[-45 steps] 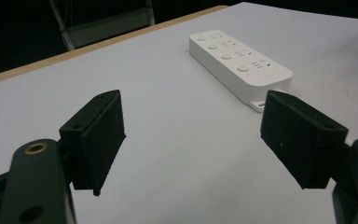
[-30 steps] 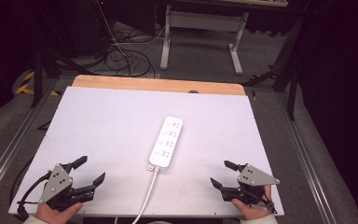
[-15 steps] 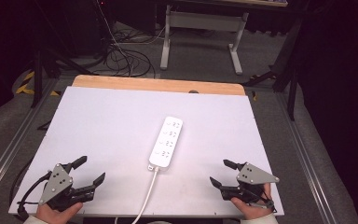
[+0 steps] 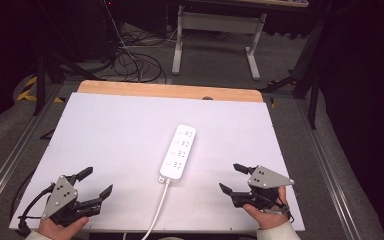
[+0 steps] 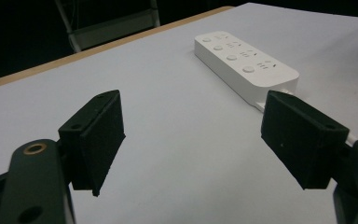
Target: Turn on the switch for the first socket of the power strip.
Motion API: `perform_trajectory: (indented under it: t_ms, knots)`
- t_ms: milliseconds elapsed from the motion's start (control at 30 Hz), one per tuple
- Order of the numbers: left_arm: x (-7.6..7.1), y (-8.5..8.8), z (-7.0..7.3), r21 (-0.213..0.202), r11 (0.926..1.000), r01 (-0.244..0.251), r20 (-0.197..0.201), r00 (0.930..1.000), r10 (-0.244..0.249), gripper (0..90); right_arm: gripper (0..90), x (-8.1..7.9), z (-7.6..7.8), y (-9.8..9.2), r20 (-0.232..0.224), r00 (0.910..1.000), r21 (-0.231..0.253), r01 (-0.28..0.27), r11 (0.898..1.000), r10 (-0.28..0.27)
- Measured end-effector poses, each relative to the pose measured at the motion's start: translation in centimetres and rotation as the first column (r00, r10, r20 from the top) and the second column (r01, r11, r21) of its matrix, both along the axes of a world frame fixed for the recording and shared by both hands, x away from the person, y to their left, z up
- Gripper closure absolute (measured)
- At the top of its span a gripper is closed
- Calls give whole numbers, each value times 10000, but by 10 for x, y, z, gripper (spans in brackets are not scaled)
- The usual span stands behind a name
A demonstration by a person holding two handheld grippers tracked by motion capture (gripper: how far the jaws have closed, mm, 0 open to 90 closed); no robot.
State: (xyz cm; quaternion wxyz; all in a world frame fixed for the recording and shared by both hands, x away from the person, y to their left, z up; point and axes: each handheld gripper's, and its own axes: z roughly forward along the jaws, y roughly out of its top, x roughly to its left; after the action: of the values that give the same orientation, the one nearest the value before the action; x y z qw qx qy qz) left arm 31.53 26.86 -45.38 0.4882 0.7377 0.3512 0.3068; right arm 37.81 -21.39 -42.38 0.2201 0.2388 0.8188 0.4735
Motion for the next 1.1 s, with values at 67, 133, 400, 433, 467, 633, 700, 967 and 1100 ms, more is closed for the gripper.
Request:
perform_trajectory:
  t_ms: [67, 133, 400, 433, 467, 633, 700, 967, 1100]
  knots:
    - [0, 0, 0, -6, 10000, -3, -4, 10000, 3, 220, 268, 2, 3, 3, 26, 10000, -30, -44, 10000, 44]
    - [0, 0, 0, 4, 10000, -1, -15, 10000, 1, 220, 270, 5, 7, 7, -2, 9999, -53, -126, 9999, 126]
    - [0, 0, 0, 8, 10000, -8, -4, 10000, 8, 220, 278, 14, 17, 21, 16, 9992, -129, -389, 9992, 390]
    - [0, 0, 0, 11, 10000, -3, -9, 10000, 3, 220, 278, 15, 18, 23, 25, 9992, -130, -401, 9991, 401]
    - [0, 0, 0, 5, 10000, 0, -14, 10000, 0, 220, 278, 16, 19, 25, 30, 9990, -128, -437, 9990, 438]
    - [1, 0, 0, 115, 9999, 53, -74, 10000, -52, 220, 278, 21, 24, 34, 34, 9983, -236, -579, 9980, 580]
    - [1, -1, 0, 93, 9999, 52, -83, 10000, -52, 220, 278, 23, 25, 37, 32, 9980, -335, -630, 9975, 631]
    - [1, 0, 0, 106, 9999, 51, -53, 10000, -50, 220, 278, 30, 32, 53, 133, 9957, -516, -909, 9945, 917]
    - [1, 0, 0, 159, 9998, 69, -49, 10000, -68, 220, 278, 33, 34, 60, 169, 9946, -595, -1016, 9931, 1027]
